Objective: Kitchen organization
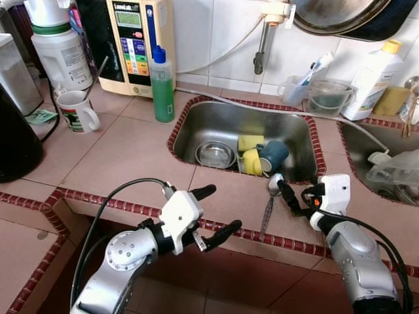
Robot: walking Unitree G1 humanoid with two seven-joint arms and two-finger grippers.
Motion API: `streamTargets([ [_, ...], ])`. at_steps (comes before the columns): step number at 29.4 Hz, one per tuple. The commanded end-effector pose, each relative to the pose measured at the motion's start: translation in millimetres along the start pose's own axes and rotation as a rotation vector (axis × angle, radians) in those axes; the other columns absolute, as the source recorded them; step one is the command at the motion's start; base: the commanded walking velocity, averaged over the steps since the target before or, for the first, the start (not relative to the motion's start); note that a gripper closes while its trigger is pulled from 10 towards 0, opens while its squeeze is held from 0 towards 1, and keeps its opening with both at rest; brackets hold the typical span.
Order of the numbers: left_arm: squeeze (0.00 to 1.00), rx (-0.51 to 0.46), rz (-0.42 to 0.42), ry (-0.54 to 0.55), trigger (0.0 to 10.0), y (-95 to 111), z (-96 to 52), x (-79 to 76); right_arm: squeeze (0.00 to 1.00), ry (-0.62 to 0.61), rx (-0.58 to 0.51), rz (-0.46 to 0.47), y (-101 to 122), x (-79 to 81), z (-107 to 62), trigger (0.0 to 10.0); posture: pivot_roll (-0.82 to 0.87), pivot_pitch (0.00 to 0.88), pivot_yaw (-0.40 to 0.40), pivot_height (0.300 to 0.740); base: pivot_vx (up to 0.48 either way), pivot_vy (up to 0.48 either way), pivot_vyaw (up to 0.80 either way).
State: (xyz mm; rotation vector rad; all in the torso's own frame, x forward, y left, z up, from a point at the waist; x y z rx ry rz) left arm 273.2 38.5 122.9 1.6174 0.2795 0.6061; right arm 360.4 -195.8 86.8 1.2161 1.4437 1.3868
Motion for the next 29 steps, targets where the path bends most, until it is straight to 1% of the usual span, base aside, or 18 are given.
streamTargets([
  [1,0.00,-0.013,0.014,0.000,10.0,6.4,0.6,1.6,0.00,0.011,-0.015,0.001,5.3,-3.4,3.3,10.0,-0.01,0.028,-0.013,0.731,0.000,0.000,0.00],
  [10,0.00,-0.014,0.014,-0.003,10.0,7.2,0.8,1.4,0.00,0.051,-0.031,0.012,12.0,1.8,10.5,10.0,-0.01,0.032,-0.009,0.731,0.000,0.000,0.00],
  [17,0.00,-0.015,0.016,-0.002,10.0,8.4,1.6,2.4,0.00,0.097,-0.019,0.032,11.8,5.8,19.2,10.0,-0.01,0.033,-0.006,0.731,0.000,0.000,0.00],
  [23,0.00,-0.016,0.016,0.000,10.0,8.7,2.0,2.7,0.00,0.119,0.005,0.041,8.0,6.7,21.4,10.0,-0.01,0.033,-0.007,0.731,0.000,0.000,0.00],
  [25,0.00,-0.017,0.016,0.002,10.0,9.2,2.5,2.6,0.00,0.136,0.023,0.069,5.3,6.9,23.0,10.0,-0.01,0.034,-0.009,0.731,0.000,0.000,0.00],
  [28,0.00,-0.017,0.015,0.003,10.0,9.4,2.7,2.5,0.00,0.145,0.032,0.078,4.3,6.9,23.8,10.0,0.00,0.036,-0.012,0.731,0.000,0.000,0.00],
  [29,0.00,-0.018,0.015,0.005,10.0,9.5,2.4,2.6,0.00,0.153,0.037,0.095,3.9,7.3,24.3,10.0,0.00,0.036,-0.012,0.731,0.000,0.000,0.00],
])
Point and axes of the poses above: a point about 5 cm out from each wrist's last joint towards the gripper, its own z axis pointing out of the wrist towards the gripper, its own y axis along the axis of the wrist's last joint, x = y × z, the point moved 6 cm from there along z, pointing out of the wrist towards the gripper, and after that the axes turned 3 degrees about z, right-handed, at the moved point
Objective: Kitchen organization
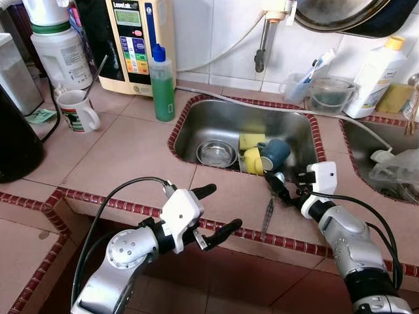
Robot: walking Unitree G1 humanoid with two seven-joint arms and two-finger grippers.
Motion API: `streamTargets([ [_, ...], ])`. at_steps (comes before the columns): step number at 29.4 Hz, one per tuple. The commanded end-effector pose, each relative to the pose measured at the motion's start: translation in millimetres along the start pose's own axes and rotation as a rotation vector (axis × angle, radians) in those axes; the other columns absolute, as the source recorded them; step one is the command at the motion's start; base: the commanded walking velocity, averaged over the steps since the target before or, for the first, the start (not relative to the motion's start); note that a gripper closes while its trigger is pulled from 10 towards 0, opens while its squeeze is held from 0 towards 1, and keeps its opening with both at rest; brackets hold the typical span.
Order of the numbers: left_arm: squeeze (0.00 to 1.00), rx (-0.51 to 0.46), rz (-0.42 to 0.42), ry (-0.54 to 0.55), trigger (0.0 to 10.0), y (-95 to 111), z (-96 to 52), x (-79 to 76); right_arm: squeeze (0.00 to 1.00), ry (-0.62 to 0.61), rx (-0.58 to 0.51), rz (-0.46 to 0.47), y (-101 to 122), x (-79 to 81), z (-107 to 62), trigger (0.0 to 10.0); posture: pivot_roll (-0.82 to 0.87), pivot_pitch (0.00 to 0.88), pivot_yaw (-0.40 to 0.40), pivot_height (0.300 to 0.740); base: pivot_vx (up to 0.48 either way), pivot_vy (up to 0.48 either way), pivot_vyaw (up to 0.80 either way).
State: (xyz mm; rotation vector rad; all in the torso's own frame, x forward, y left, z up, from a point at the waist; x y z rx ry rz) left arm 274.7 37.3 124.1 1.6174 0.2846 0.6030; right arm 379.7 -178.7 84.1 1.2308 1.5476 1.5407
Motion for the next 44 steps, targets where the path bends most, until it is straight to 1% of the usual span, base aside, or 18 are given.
streamTargets([
  [1,0.00,-0.019,0.020,0.005,10.0,8.5,0.6,1.8,0.00,0.006,-0.004,0.019,5.3,-4.0,0.5,10.0,0.00,0.036,-0.015,0.731,0.000,0.000,0.00],
  [10,0.00,-0.021,0.018,0.010,10.0,8.8,0.7,1.9,0.00,0.034,0.000,0.033,5.3,-3.7,0.7,10.0,0.00,0.035,-0.015,0.731,0.000,0.000,0.00],
  [11,0.00,-0.022,0.019,0.011,10.0,9.0,0.8,2.0,0.00,0.036,0.000,0.037,5.4,-3.9,0.7,9.4,0.00,0.036,-0.016,0.731,0.000,0.000,0.00],
  [13,0.00,-0.024,0.020,0.012,10.0,9.9,1.2,2.8,0.00,0.037,0.001,0.053,5.7,-5.0,0.7,9.5,0.00,0.036,-0.015,0.731,0.000,0.000,0.00],
  [17,0.00,-0.026,0.021,0.012,10.0,10.5,1.4,2.9,0.00,0.061,0.012,0.055,4.8,-2.9,0.5,9.5,0.00,0.037,-0.018,0.731,0.000,0.000,0.00],
  [18,0.00,-0.026,0.021,0.012,10.0,10.6,1.4,2.8,0.00,0.069,0.010,0.061,5.4,-2.6,0.3,7.6,0.00,0.037,-0.018,0.731,0.000,0.000,0.00],
  [19,0.00,-0.026,0.021,0.013,10.0,10.6,1.4,2.9,0.00,0.074,0.008,0.066,5.9,-2.3,0.1,7.6,0.00,0.037,-0.018,0.731,0.000,0.000,0.00],
  [20,0.00,-0.026,0.021,0.014,10.0,10.6,1.4,3.0,0.00,0.081,0.008,0.073,6.8,-2.4,-0.3,4.4,0.00,0.037,-0.020,0.731,0.000,0.000,0.00],
  [21,0.00,-0.026,0.021,0.015,10.0,10.6,1.4,2.9,0.00,0.082,0.008,0.075,6.9,-2.5,-0.4,4.4,0.00,0.036,-0.021,0.731,0.000,0.000,0.00],
  [22,0.00,-0.027,0.022,0.015,10.0,10.7,1.6,2.8,0.00,0.092,0.012,0.080,6.8,-1.9,-0.4,2.9,0.00,0.036,-0.022,0.731,0.000,0.000,0.00],
  [23,0.00,-0.028,0.021,0.016,10.0,10.8,1.7,2.7,0.00,0.102,0.015,0.086,6.7,-1.0,-0.5,2.3,0.00,0.035,-0.023,0.731,0.000,0.000,0.00],
  [24,0.00,-0.028,0.021,0.016,10.0,10.6,1.8,2.6,0.00,0.110,0.015,0.094,7.0,-0.1,-0.6,0.7,0.00,0.035,-0.023,0.731,0.000,0.000,0.00],
  [25,0.00,-0.028,0.021,0.016,10.0,10.7,1.8,2.5,0.00,0.111,0.016,0.094,7.1,-0.1,-0.7,0.1,0.00,0.034,-0.024,0.731,0.000,0.000,0.00],
  [33,0.00,-0.034,0.023,0.018,10.0,11.5,3.7,2.8,0.00,0.146,0.044,0.092,5.7,1.8,-2.2,0.0,-0.01,0.029,-0.028,0.731,0.000,0.000,0.00],
  [38,0.00,-0.036,0.023,0.017,10.0,11.6,4.6,2.7,0.00,0.150,0.072,0.085,1.7,-1.1,-5.0,0.0,-0.01,0.025,-0.030,0.731,0.000,0.000,0.00],
  [44,0.00,-0.038,0.024,0.021,10.0,12.2,5.0,3.6,0.00,0.152,0.078,0.091,1.4,-2.9,-6.8,0.0,-0.01,0.024,-0.029,0.731,0.000,0.000,0.00],
])
Point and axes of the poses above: a point about 5 cm out from each wrist's last joint towards the gripper, its own z axis pointing out of the wrist towards the gripper, its own y axis along the axis of the wrist's last joint, x = y × z, the point moved 6 cm from there along z, pointing out of the wrist towards the gripper, and after that the axes turned 3 degrees about z, right-handed, at the moved point
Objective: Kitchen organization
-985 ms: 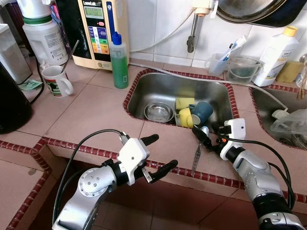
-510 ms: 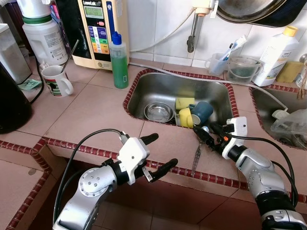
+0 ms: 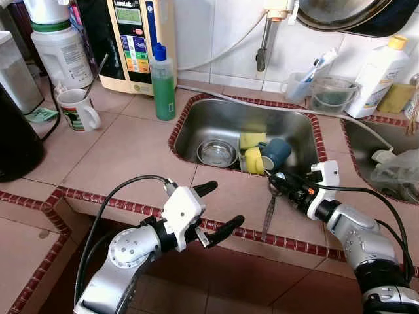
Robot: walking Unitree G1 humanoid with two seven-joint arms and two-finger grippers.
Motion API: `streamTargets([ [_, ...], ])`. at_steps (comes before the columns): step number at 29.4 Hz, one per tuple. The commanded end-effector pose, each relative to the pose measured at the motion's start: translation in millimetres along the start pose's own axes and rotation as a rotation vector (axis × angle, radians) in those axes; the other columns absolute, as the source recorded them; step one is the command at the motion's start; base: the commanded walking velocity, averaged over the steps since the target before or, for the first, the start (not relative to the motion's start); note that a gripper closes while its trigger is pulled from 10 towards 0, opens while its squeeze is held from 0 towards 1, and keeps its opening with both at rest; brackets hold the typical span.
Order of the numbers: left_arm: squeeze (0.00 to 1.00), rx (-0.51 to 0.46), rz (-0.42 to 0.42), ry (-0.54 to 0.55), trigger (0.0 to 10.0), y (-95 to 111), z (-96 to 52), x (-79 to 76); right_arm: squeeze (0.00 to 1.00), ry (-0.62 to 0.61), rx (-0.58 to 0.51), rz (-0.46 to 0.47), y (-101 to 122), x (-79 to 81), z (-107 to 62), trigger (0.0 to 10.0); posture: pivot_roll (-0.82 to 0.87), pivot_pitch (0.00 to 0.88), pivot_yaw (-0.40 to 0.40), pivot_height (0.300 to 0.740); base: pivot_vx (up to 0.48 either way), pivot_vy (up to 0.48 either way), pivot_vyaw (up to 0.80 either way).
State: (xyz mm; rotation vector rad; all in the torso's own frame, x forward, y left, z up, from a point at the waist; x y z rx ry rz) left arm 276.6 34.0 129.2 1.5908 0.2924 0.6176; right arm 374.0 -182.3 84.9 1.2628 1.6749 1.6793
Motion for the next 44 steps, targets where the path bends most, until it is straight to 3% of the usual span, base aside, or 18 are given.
streamTargets([
  [1,0.00,-0.017,0.026,0.003,10.0,7.1,1.5,2.9,0.00,-0.001,0.009,0.004,1.4,-3.1,-1.0,0.0,-0.01,0.024,-0.029,0.731,0.000,0.000,0.00],
  [31,0.00,-0.022,0.035,0.020,10.0,9.0,2.7,9.1,0.00,0.029,-0.029,0.021,8.8,6.0,8.9,0.0,0.00,0.015,-0.031,0.731,0.000,0.000,0.00],
  [34,0.00,-0.022,0.036,0.022,10.0,9.0,2.7,9.6,0.00,0.047,-0.052,0.015,14.2,10.1,10.1,0.0,0.00,0.015,-0.032,0.731,0.000,0.000,0.00],
  [38,0.00,-0.023,0.036,0.024,10.0,9.4,3.0,10.1,0.00,0.151,-0.145,0.012,35.4,31.4,11.4,0.0,0.00,0.015,-0.032,0.731,0.000,0.000,0.00],
  [44,0.00,-0.024,0.038,0.023,10.0,9.7,3.1,10.7,0.00,0.233,-0.189,0.018,47.3,49.0,12.2,0.0,0.00,0.012,-0.029,0.731,0.000,0.000,0.00],
])
Point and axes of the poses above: a point about 5 cm out from each wrist's last joint towards the gripper, its own z axis pointing out of the wrist towards the gripper, its own y axis along the axis of the wrist's last joint, x = y × z, the point moved 6 cm from there along z, pointing out of the wrist towards the gripper, and after that the axes turned 3 degrees about z, right-handed, at the moved point
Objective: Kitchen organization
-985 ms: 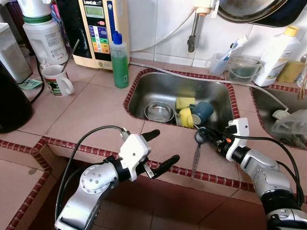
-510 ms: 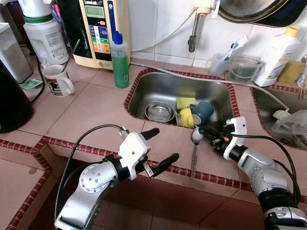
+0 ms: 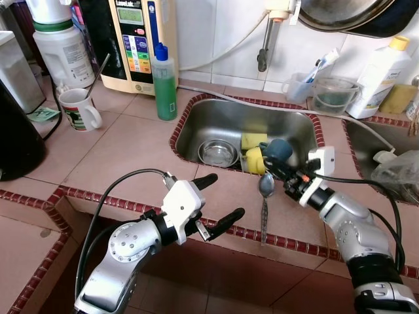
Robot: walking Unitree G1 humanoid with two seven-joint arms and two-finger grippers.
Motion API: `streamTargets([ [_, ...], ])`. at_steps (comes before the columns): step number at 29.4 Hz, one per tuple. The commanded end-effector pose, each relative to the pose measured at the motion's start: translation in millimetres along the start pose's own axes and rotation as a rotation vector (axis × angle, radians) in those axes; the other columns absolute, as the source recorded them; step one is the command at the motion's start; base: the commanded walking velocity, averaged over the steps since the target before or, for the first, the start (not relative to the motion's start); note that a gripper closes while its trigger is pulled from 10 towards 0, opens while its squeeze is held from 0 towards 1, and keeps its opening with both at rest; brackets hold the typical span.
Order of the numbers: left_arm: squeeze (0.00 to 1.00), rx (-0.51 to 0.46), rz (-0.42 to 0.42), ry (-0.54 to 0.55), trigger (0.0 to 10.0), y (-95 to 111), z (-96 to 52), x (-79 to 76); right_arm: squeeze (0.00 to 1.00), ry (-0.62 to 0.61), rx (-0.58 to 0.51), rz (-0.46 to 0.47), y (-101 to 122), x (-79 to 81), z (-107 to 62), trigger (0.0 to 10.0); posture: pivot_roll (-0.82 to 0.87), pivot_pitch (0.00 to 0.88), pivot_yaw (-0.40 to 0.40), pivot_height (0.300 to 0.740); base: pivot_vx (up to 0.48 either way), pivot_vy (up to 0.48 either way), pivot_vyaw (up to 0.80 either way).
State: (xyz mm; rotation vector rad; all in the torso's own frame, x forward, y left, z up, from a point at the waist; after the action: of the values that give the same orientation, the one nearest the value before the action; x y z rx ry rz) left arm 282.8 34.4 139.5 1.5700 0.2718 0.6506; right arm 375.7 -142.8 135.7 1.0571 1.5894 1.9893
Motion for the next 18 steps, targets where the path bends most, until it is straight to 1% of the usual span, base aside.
streamTargets([
  [1,0.00,0.001,0.010,0.010,10.0,0.7,0.3,3.4,0.00,0.025,-0.011,-0.004,5.3,3.8,-0.5,0.0,0.00,0.012,-0.029,0.731,0.000,0.000,0.00],
  [3,0.00,0.001,0.012,0.010,10.0,0.8,0.3,3.5,0.00,0.030,-0.008,-0.009,5.0,5.8,-0.5,0.0,0.00,0.012,-0.029,0.731,0.000,0.000,0.00],
  [4,0.00,0.002,0.013,0.010,10.0,0.7,0.3,3.5,0.00,0.030,-0.005,-0.013,4.1,6.5,-0.6,0.5,0.01,0.010,-0.030,0.731,0.000,0.000,0.00],
  [5,0.00,0.003,0.013,0.010,10.0,0.4,0.2,3.7,0.00,0.018,0.003,-0.018,1.9,5.9,-1.2,10.0,0.01,0.010,-0.031,0.731,0.000,0.000,0.00],
  [6,0.00,0.003,0.013,0.010,10.0,0.2,0.2,3.8,0.36,0.009,0.006,-0.021,0.9,4.8,-1.5,10.0,0.01,0.010,-0.031,0.731,0.000,0.000,0.00],
  [7,0.00,0.003,0.013,0.011,10.0,0.3,0.2,3.9,1.00,0.002,0.009,-0.021,-0.1,3.8,-1.9,10.0,0.01,0.008,-0.032,0.731,0.000,0.000,0.00],
  [9,0.00,0.004,0.015,0.012,10.0,0.1,0.3,4.1,1.00,-0.012,0.019,-0.020,-2.1,1.7,-2.9,10.0,0.01,0.006,-0.034,0.731,0.000,0.000,0.00],
  [12,0.00,0.003,0.015,0.016,10.0,0.2,0.1,4.2,1.00,-0.089,0.017,-0.038,-0.9,-9.3,-6.3,10.0,0.02,0.004,-0.040,0.731,0.000,0.000,0.00],
  [18,0.00,0.004,0.012,0.016,10.0,-0.3,-1.5,2.9,1.00,-0.178,0.021,-0.078,1.1,-23.3,-15.1,10.0,0.02,0.000,-0.044,0.731,0.000,0.000,0.00],
])
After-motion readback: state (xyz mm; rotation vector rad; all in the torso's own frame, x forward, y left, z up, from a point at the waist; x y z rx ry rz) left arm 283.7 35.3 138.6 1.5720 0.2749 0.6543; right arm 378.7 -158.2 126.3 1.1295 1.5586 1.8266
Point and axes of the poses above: a point about 5 cm out from each wrist's last joint towards the gripper, its own z axis pointing out of the wrist towards the gripper, its own y axis along the axis of the wrist's last joint, x = y × z, the point moved 6 cm from there along z, pointing out of the wrist towards the gripper, and after that the axes turned 3 degrees about z, right-handed, at the moved point
